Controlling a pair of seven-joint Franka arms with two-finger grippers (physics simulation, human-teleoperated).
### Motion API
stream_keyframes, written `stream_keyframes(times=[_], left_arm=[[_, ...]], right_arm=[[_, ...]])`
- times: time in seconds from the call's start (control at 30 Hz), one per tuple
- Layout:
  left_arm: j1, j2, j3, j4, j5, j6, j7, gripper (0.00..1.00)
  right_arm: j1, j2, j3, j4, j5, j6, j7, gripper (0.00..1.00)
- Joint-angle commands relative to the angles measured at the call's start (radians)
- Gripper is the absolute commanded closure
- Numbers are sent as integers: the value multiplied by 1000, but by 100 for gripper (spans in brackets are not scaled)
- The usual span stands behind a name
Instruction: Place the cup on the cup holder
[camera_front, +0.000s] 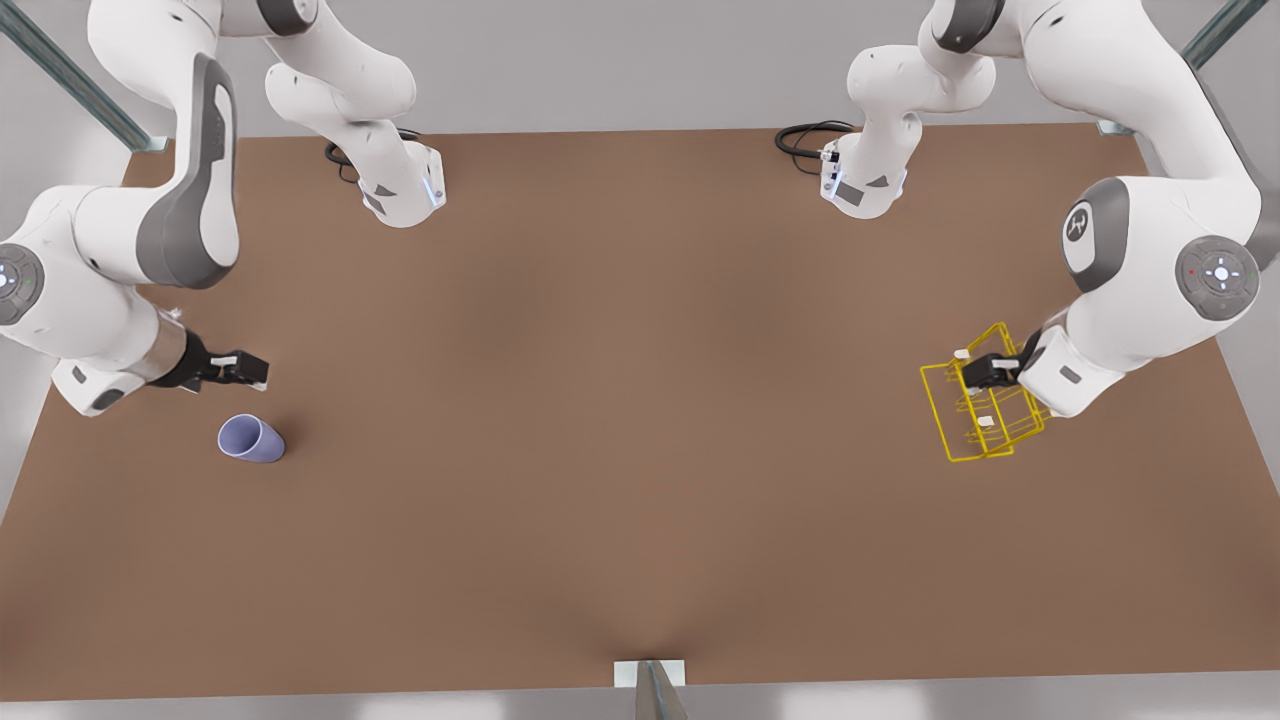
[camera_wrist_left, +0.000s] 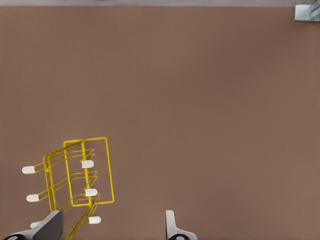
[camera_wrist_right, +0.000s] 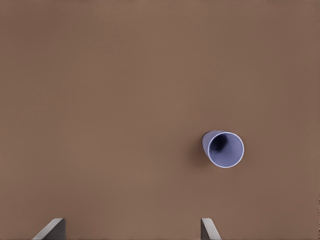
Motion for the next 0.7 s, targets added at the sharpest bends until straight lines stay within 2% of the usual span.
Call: stream_keyframes(times=[0.0, 0.07, 0.23, 0.3, 0.4, 0.67], left_arm=[[-1, 1, 0, 1, 5, 45, -9, 0], [-3, 5, 0, -4, 5, 44, -9, 0], [0, 5, 3, -11, 2, 41, -7, 0], [0, 13, 3, -11, 2, 41, -9, 0], [0, 15, 3, -11, 2, 33, -9, 0], [-1, 32, 3, -13, 4, 22, -15, 0]], right_arm=[[3, -4, -3, 12, -6, 64, -2, 0], [3, -13, -6, 2, -6, 67, -7, 0], [2, -4, -27, -145, 10, 221, -40, 0], [16, 28, -96, -173, 10, 328, -137, 0], [12, 42, -113, -277, 10, 449, -175, 0], [14, 172, -115, -301, 17, 630, -238, 0]])
